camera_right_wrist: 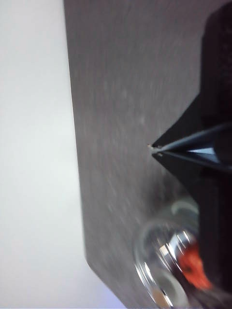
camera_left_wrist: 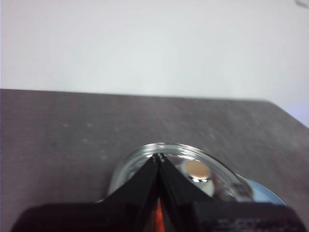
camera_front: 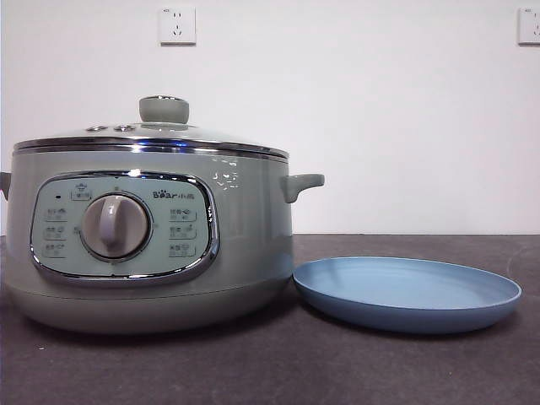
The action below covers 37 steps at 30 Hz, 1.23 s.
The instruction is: Take the pumpkin out from the steamer,put the pumpkin in the blue plate,close the lid
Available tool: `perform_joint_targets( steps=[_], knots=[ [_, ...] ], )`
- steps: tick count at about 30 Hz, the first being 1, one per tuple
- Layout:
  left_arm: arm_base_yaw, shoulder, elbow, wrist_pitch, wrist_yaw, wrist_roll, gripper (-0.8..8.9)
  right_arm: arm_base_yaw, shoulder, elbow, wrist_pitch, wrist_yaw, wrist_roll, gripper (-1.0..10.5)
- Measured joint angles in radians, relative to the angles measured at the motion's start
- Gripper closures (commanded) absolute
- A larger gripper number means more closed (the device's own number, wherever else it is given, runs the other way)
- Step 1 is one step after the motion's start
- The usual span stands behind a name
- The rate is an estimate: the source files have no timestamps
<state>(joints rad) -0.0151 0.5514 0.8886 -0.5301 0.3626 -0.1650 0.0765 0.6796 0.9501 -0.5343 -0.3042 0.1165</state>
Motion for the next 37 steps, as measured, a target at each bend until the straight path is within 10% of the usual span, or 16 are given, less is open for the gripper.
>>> perform_joint_targets(
  steps=[6, 12, 23, 37],
  knots=[
    [0.0, 0.198, 0.179, -0.097, 0.187, 0.064, 7.87, 0.0, 0.069, 0.032, -0.002, -0.257, -0.065, 9.0],
    [-0.018, 0.306, 0.21, -0.103, 0.24, 0.076, 3.33, 0.0, 0.109, 0.032, -0.012, -0.295, -0.073, 4.7],
    [-0.143, 0.436, 0.21, -0.023, 0.215, 0.065, 3.43, 0.0, 0.11, 0.032, -0.019, -0.295, -0.063, 4.4],
    [-0.376, 0.68, 0.21, -0.016, -0.116, 0.079, 3.44, 0.0, 0.121, 0.032, -0.027, -0.296, -0.044, 4.5]
  ],
)
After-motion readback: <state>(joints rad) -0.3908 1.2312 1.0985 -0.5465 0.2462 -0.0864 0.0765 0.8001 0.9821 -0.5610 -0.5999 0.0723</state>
